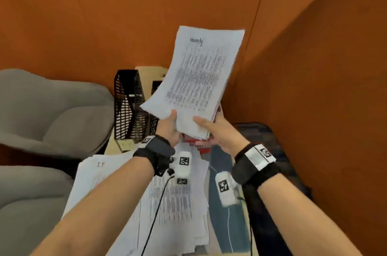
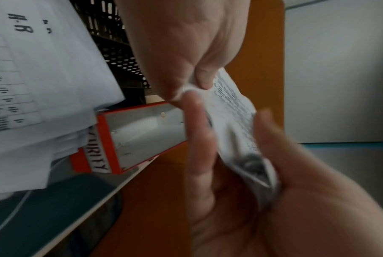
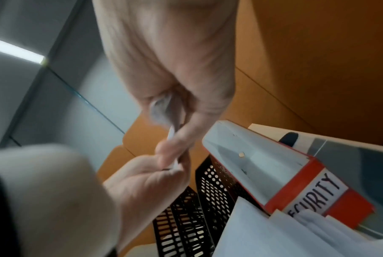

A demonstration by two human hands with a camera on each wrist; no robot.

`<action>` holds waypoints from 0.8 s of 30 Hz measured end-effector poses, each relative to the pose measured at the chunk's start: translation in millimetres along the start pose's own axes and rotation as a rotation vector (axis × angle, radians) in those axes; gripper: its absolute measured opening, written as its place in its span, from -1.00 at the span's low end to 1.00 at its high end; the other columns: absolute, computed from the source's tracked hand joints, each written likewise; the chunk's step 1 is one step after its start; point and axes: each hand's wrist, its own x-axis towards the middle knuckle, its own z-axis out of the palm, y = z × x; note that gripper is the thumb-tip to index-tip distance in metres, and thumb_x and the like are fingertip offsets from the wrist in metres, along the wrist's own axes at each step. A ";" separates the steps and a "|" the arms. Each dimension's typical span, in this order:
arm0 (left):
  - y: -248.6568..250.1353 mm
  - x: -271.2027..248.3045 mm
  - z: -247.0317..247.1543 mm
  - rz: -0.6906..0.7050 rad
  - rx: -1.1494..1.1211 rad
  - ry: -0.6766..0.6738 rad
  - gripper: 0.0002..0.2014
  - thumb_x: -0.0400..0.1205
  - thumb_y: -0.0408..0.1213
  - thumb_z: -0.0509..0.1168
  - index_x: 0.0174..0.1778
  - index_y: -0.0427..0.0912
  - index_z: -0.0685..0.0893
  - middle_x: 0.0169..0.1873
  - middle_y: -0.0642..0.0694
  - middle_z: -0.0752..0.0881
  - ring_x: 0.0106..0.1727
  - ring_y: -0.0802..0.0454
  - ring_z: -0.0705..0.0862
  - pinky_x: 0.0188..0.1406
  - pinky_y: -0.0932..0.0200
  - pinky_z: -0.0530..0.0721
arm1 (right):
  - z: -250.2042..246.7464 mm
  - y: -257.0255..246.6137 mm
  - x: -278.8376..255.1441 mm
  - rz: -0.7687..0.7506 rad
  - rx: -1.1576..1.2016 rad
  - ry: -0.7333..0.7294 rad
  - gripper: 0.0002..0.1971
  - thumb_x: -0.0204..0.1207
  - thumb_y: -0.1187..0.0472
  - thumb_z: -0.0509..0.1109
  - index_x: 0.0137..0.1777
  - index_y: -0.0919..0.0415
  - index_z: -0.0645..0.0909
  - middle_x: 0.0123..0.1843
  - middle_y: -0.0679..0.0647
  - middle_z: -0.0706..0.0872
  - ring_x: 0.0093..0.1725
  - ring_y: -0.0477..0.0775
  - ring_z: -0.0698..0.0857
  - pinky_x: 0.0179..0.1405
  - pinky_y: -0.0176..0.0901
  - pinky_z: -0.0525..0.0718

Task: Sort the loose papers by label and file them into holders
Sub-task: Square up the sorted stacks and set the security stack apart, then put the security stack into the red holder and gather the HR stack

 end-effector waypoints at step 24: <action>-91.7 101.7 -49.6 0.343 2.015 -0.609 -0.50 0.59 -0.40 0.26 0.47 -0.28 0.37 0.41 -0.22 0.46 0.42 -0.17 0.44 0.43 -0.01 0.43 | -17.4 132.4 159.0 -0.114 -0.627 0.757 -0.67 0.65 0.40 0.09 0.30 0.10 0.52 0.11 0.08 0.65 -0.05 -0.01 0.63 -0.08 -0.33 0.61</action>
